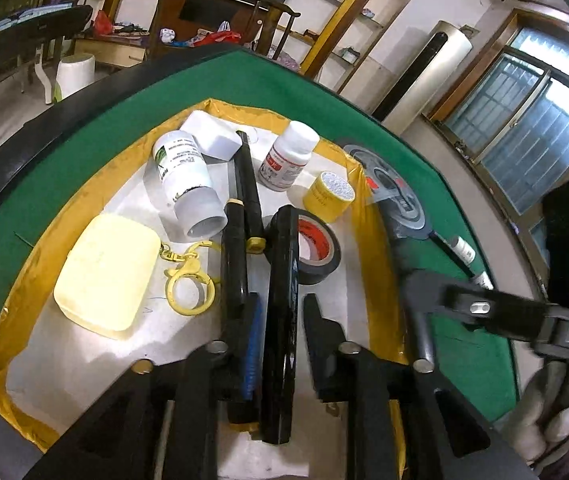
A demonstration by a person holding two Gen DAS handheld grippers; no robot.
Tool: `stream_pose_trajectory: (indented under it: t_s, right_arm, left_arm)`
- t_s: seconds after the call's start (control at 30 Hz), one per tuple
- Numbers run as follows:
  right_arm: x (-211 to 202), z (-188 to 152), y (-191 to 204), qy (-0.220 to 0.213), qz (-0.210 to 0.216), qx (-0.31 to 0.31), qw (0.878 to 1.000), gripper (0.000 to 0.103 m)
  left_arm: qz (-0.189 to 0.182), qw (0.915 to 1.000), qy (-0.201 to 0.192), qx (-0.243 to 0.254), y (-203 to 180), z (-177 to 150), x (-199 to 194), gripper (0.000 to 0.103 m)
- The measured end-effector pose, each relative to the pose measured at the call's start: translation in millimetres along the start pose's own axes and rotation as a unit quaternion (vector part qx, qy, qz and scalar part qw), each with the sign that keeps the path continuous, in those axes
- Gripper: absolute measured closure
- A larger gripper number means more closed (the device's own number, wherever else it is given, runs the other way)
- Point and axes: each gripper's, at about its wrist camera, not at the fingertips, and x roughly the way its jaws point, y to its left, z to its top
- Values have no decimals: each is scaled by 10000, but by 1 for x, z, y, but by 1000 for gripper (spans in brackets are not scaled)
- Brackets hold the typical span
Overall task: Organize rigid objects
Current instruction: 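Carry both markers into the foam tray and open both tools, then move both tools back from the tray to the remaining objects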
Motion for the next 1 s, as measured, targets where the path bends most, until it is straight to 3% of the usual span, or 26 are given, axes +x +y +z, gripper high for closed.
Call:
stream_pose_trajectory:
  t_s: [0.27,0.47,0.53,0.67,0.73,0.87,1.0]
  right_arm:
    - [33,3,-5,187,-5,608,9980,88]
    - [38,3,-1,45,-283,955,9950,86]
    - [36,2,1,-59,-367,934,9949,74]
    - [24,1,12,-326,-698,606,9952,66]
    - [19,0,18,-429,-901,451,9940,50]
    - [15,-5,33,-403,-867,153,9953,50]
    - [27,-10,38,19,-356,336,9988,46]
  left_arm:
    - [-244,9985,-485,-98,5,14,-38,42]
    - [-313,9975,-569,-290,16,20,-46,36]
    - [-300,9972,-584,-353,21,21,-47,31]
    - [-284,9963,-632,-503,32,20,-51,27]
    - [-266,9958,-648,-582,37,21,-53,23]
    - [-258,9948,-724,-665,43,22,-60,22]
    - [-247,9932,-873,-728,48,23,-71,22]
